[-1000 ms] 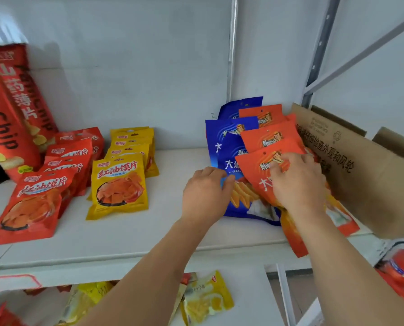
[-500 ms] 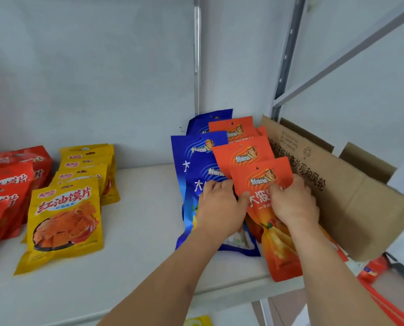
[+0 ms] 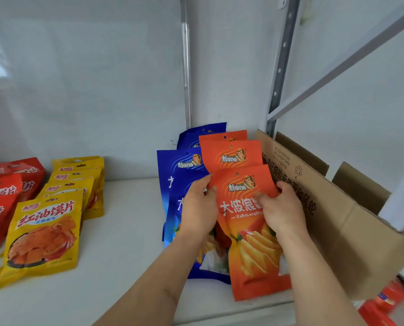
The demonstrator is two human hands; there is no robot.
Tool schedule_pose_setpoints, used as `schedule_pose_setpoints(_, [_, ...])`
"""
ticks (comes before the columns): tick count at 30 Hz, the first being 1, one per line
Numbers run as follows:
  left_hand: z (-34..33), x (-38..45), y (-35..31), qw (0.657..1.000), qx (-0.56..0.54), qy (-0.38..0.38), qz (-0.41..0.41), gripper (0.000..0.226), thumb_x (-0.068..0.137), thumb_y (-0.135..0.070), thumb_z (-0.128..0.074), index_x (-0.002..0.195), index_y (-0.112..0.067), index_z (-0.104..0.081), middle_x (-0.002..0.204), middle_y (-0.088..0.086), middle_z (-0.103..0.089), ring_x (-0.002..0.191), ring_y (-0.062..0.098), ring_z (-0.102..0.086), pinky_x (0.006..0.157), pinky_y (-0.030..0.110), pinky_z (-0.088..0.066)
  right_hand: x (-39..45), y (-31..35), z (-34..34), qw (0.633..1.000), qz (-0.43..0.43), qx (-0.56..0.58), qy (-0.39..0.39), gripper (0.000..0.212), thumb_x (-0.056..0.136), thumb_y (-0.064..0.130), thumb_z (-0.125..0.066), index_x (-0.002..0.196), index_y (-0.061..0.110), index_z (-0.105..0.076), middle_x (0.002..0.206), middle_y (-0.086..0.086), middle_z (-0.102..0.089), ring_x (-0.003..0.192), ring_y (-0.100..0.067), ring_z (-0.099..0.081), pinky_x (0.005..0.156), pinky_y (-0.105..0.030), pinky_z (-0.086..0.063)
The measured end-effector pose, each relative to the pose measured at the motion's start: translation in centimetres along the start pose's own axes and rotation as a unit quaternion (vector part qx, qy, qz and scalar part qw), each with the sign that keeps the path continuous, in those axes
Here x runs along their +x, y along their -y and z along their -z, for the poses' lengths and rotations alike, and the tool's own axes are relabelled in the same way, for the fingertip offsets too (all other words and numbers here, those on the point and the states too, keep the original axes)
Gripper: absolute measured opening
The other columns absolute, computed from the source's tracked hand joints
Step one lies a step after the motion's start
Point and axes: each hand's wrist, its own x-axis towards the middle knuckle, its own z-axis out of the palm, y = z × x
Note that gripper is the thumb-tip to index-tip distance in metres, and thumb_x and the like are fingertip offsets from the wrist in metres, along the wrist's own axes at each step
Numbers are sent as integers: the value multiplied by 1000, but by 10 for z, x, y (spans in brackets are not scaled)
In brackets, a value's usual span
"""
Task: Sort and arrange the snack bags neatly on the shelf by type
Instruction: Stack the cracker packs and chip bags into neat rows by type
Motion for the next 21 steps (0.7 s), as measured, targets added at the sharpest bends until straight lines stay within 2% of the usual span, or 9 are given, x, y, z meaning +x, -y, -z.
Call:
schedule_pose_setpoints(3, [4, 7, -2, 993, -104, -25, 46, 23, 103, -24, -55, 123, -30, -66, 111, -4, -74, 100, 18, -73, 88, 44, -60, 9, 2, 0, 998, 7, 64, 23, 55, 90, 30, -71, 138, 17, -49, 98, 6, -62, 77, -13, -63, 79, -37, -55])
schedule_pose_setpoints(8, [12, 18, -11, 975, -214, -40, 35, 37, 99, -14, -62, 131, -31, -57, 114, 2, -72, 98, 25, -74, 86, 48, -61, 22, 11, -4, 987, 1, 147, 63, 30, 87, 29, -75, 111, 14, -67, 90, -2, -74, 74, -18, -71, 60, -30, -53])
schedule_pose_setpoints(10, [18, 21, -13, 967, -246, -30, 53, 42, 98, -17, -65, 136, -28, -50, 114, 8, -73, 97, 29, -74, 87, 52, -60, 25, 14, -7, 976, -14, 193, 96, 20, 87, 27, -75, 98, 12, -72, 84, -6, -77, 74, -25, -74, 68, -38, -60])
schedule_pose_setpoints(12, [24, 21, -14, 959, -270, 3, 89, 38, 96, -24, -66, 131, -16, -57, 110, 12, -76, 98, 33, -74, 89, 54, -59, 27, 16, -10, 968, -26, 220, 120, 18, 87, 28, -75, 94, 12, -74, 84, -8, -77, 79, -29, -75, 80, -47, -60])
schedule_pose_setpoints(14, [31, 21, -12, 950, -280, 53, 128, 39, 93, -31, -66, 126, -11, -64, 111, 15, -75, 102, 36, -72, 93, 54, -56, 29, 19, -15, 960, -34, 247, 131, 18, 87, 27, -74, 96, 12, -73, 86, -9, -78, 81, -29, -75, 80, -47, -60])
schedule_pose_setpoints(17, [41, 25, -11, 944, -264, 117, 162, 44, 90, -36, -68, 124, -9, -66, 117, 18, -73, 109, 38, -70, 101, 56, -51, 30, 27, -23, 955, -31, 261, 138, 12, 88, 24, -74, 94, 14, -73, 85, -8, -78, 79, -27, -75, 73, -40, -60])
schedule_pose_setpoints(21, [55, 35, -10, 942, -254, 119, 186, 44, 89, -27, -67, 127, -4, -64, 116, 21, -73, 109, 39, -69, 97, 54, -54, 32, 31, -37, 958, -13, 251, 136, 8, 87, 24, -75, 90, 16, -74, 84, -4, -78, 80, -25, -74, 76, -40, -60])
